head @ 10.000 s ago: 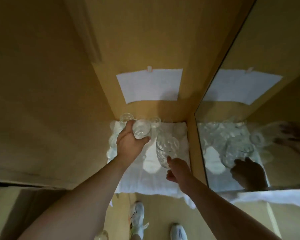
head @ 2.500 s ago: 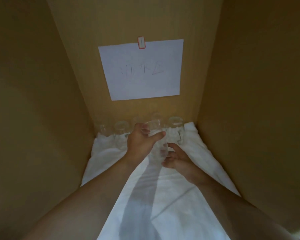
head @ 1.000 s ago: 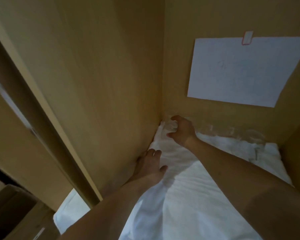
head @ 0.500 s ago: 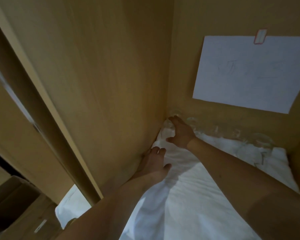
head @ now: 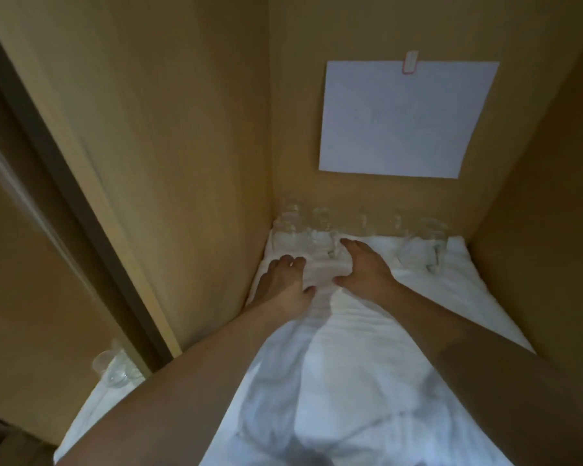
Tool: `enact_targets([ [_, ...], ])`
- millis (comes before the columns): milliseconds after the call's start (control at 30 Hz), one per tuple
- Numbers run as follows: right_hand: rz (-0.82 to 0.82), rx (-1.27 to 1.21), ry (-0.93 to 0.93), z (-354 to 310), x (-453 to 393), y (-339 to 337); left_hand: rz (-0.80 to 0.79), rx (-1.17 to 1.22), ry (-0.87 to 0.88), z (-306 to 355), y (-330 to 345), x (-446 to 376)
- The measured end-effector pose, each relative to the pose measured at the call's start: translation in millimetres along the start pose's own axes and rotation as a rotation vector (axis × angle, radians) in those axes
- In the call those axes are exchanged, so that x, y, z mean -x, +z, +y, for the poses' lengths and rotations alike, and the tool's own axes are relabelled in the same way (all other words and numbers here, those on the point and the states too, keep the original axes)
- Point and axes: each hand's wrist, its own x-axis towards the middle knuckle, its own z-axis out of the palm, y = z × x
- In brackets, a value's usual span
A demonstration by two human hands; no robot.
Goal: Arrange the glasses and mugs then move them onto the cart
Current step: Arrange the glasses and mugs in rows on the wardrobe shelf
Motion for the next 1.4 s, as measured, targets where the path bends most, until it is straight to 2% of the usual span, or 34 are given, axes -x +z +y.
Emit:
enact_targets([
  [300, 0.035, 0.05, 0.209, 25, 83, 10, -0.084, 0.066, 0.166, 19, 21, 13],
  [533, 0.068, 0.047, 0.261, 35, 138, 4, -0.083, 0.057, 0.246, 46, 10, 35],
  [800, 0.11, 0.057, 0.208, 35, 178, -32, -0.002, 0.044, 0.218, 89, -14, 75],
  [1067, 0.096, 0.021, 0.154, 57, 259, -53, 0.017, 0.037, 0.163, 149, -17, 152],
  [1400, 0.063, -0.031, 0.011, 41, 337, -51, 0.05, -0.001, 0.063, 166, -22, 258],
])
